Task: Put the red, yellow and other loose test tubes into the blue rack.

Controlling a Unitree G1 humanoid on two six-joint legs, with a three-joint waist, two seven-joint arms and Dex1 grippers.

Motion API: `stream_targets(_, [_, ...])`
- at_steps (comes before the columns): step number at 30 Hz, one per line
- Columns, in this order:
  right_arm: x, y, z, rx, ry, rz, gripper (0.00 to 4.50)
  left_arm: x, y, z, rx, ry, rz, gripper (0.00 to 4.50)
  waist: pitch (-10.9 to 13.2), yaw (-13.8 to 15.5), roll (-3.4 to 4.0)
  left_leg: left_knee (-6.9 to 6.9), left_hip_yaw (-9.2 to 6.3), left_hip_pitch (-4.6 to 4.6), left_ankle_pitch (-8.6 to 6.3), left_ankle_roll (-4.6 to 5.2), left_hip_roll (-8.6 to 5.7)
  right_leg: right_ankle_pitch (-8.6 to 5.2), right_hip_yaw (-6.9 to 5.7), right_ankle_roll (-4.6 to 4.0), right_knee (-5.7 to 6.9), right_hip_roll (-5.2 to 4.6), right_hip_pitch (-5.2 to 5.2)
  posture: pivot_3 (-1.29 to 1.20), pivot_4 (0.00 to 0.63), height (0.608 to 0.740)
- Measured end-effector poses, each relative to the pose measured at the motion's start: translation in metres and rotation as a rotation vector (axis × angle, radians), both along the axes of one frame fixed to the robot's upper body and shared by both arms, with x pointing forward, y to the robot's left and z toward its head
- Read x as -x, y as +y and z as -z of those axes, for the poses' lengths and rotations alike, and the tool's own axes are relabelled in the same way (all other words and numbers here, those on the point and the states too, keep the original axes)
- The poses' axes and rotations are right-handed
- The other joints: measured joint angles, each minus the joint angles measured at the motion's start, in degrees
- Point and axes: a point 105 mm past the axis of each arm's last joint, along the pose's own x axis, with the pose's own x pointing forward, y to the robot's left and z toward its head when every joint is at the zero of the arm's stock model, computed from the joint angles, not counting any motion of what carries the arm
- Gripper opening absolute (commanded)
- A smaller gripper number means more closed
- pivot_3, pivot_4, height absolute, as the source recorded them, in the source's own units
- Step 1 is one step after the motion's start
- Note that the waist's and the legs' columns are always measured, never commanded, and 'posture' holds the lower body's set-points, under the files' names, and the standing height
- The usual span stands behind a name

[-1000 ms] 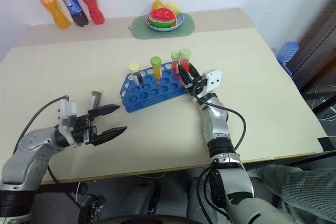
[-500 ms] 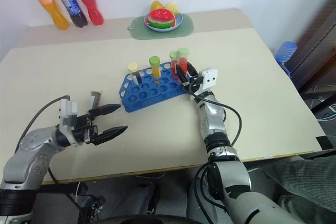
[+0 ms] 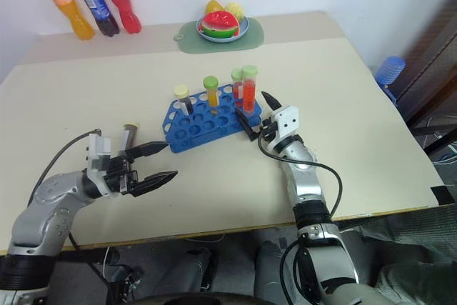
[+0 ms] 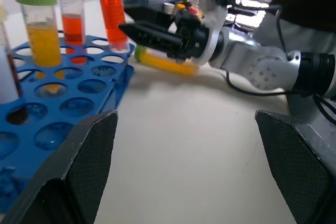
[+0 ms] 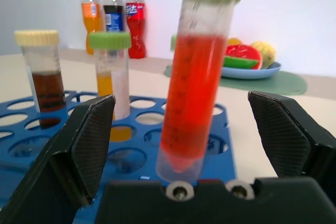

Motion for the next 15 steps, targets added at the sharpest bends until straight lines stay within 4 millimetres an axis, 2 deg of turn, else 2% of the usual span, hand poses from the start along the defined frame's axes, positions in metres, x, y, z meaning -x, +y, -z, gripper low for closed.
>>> stream_targets(7, [0.011, -0.001, -0.010, 0.012, 0.170, -0.120, 4.45, -0.003, 0.000, 0.002, 0.008, 0.011, 0.011, 4.33, 0.01, 0.21, -0.01, 0.01, 0.00, -0.02, -0.10, 0.18, 0.00, 0.00, 0.00, 0.00, -0.02, -0.01, 0.00, 0.00, 0.150, 0.740])
stream_targets(15, [-0.008, 0.001, -0.038, 0.019, 0.246, -0.152, 4.45, -0.003, -0.007, 0.006, 0.017, 0.019, 0.030, 4.33, 0.01, 0.21, -0.01, 0.00, 0.01, -0.04, -0.11, 0.19, 0.00, 0.00, -0.02, 0.00, -0.08, -0.03, 0.00, 0.00, 0.150, 0.740])
